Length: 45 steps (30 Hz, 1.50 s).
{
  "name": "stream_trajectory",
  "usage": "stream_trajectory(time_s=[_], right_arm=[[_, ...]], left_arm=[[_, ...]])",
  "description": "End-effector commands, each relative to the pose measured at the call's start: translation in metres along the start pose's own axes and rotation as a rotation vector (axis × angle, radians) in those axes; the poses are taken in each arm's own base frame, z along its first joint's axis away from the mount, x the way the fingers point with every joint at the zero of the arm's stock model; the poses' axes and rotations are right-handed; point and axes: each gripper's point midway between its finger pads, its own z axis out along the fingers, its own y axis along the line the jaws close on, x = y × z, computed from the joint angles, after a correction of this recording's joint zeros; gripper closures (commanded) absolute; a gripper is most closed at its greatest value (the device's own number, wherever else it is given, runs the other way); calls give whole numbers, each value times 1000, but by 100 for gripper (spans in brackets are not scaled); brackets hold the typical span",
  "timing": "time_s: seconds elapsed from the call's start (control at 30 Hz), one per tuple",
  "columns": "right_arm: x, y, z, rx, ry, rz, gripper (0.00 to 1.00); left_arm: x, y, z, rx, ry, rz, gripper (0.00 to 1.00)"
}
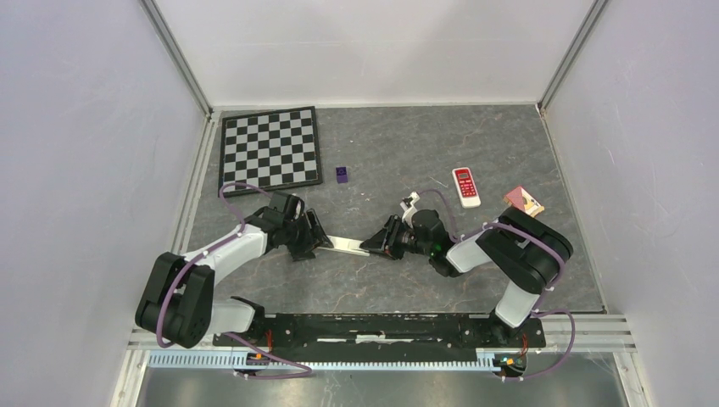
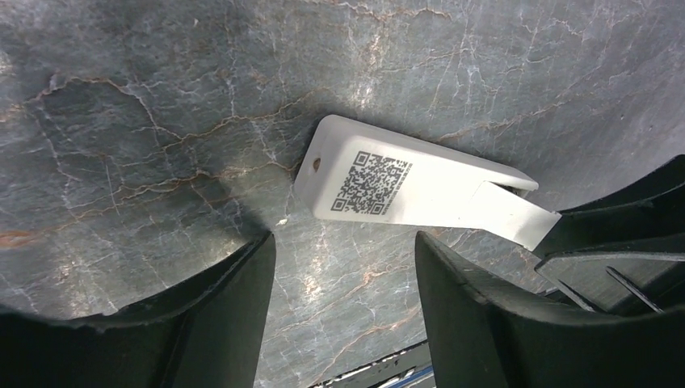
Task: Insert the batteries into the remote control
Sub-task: Load the battery cover into the remote control.
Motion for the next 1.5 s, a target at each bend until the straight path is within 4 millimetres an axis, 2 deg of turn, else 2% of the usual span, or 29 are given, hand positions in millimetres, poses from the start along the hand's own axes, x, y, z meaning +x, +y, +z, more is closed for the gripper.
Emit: stream_trajectory(time_s=[0.0,0.2,0.43,0.63,0.77,0.83,0.9,1.1,1.37,1.47], right_arm=[[-7,13,-6,-23,-27,-31,63],[-4,5,-19,-1,-32,-32,62],[-10,-11,-25,85,-53,-83,53],[-20,-13,-14,126,-53,-153,43],[-27,-10,-2,136,-47,-194,41],[-30,-8,3,139,-49,-213,41],[-31,-9,7,157,-41,-219,47],[-27,-28,5,275,-26,-249,58],[-27,-40,1,334,-22,-301,59],[-27,-41,2,338,-21,-314,65]], left_arm=[[-16,-3,-9,-21,-55,45,26],[-28,1,-19,-74,-104,58,15],[-35,1,-20,-91,-128,58,11],[-40,-4,-18,-73,-142,57,11],[-43,-8,-15,-58,-144,61,12],[-42,-7,-12,-58,-137,62,13],[-42,-7,-10,-59,-131,64,15],[-43,-6,-8,-56,-142,72,20],[-39,-3,-3,-56,-122,68,23],[-36,-2,-2,-56,-113,65,26]])
